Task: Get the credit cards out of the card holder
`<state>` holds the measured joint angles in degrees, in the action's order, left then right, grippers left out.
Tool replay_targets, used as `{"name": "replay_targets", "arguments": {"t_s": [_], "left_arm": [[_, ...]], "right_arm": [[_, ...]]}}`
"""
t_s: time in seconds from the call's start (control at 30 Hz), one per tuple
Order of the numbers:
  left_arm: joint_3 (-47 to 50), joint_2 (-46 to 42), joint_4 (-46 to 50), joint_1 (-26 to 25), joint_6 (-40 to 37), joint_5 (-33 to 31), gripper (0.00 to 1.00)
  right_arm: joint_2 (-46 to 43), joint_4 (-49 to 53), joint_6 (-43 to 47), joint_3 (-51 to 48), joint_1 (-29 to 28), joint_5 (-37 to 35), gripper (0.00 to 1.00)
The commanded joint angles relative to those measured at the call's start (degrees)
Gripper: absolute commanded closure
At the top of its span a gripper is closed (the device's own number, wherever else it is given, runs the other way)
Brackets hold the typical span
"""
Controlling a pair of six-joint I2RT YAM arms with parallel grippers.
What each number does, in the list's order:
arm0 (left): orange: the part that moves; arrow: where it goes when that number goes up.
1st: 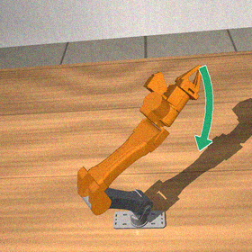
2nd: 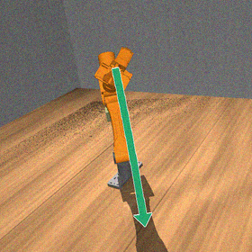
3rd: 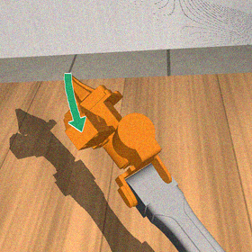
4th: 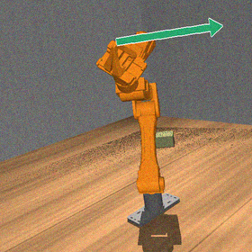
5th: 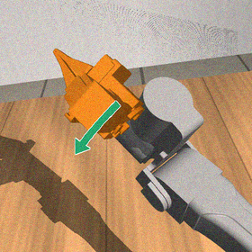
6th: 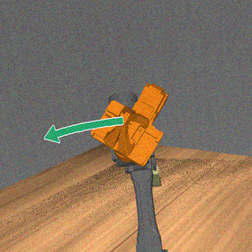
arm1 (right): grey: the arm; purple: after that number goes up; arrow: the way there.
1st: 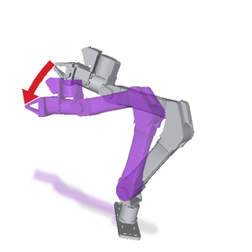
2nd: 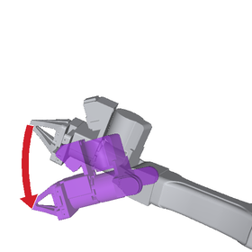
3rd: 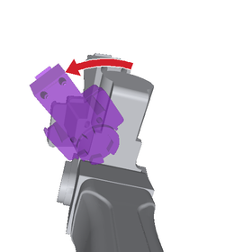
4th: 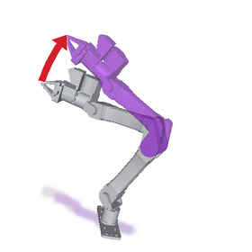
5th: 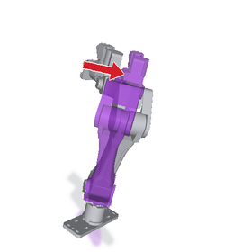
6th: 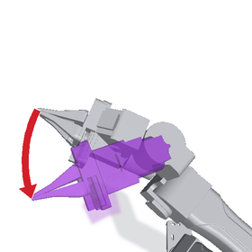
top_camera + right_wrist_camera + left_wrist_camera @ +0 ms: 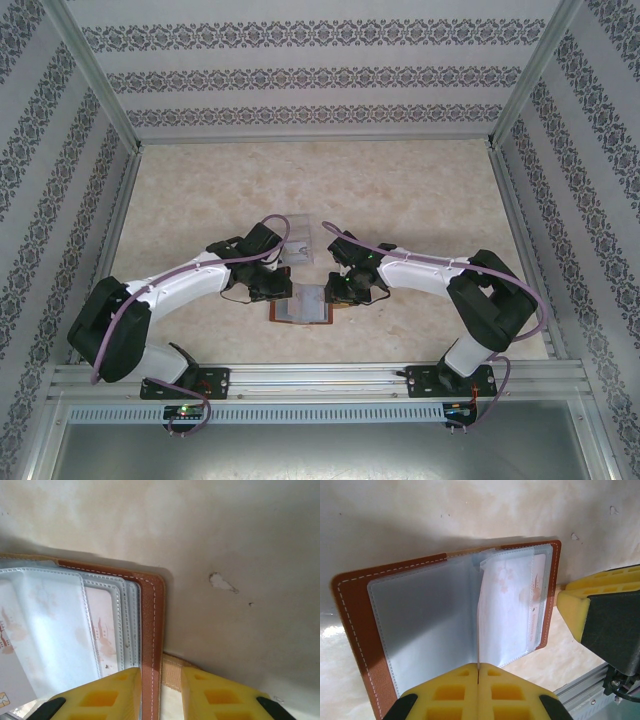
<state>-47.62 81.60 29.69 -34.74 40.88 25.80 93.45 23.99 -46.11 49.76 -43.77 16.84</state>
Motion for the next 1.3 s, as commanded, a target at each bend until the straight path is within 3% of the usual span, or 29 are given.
{"name": "replay_targets", "arguments": {"t_s": [0.0, 0.33, 0.67, 1.03, 1.27], "left_arm": [[-1.37, -1.12, 2.39, 0.66, -0.46, -0.90, 0.95], [-1.78, -1.97, 4.08, 0.64, -0.87, -2.82, 0.97], [-2.51, 2.95, 0.83, -0.29, -0.30, -0.70, 0.96], [-4.11, 5.76, 0.22, -2.43, 0.25, 1.12, 0.83], [-4.01, 5.53, 0.94, -3.62, 0.91, 0.71, 0.82]], "right_arm": [[-0.95, 1.32, 0.83, 0.25, -0.27, -1.20, 0.71], [-0.93, 1.23, 1.00, 0.25, -0.27, -1.28, 0.71], [-0.90, 1.01, 0.98, 0.10, -0.32, -1.20, 0.71], [-0.99, 0.95, 0.85, -0.19, -0.27, -1.26, 0.71], [-0.94, 0.78, 0.85, -0.36, -0.25, -1.20, 0.71]]}}
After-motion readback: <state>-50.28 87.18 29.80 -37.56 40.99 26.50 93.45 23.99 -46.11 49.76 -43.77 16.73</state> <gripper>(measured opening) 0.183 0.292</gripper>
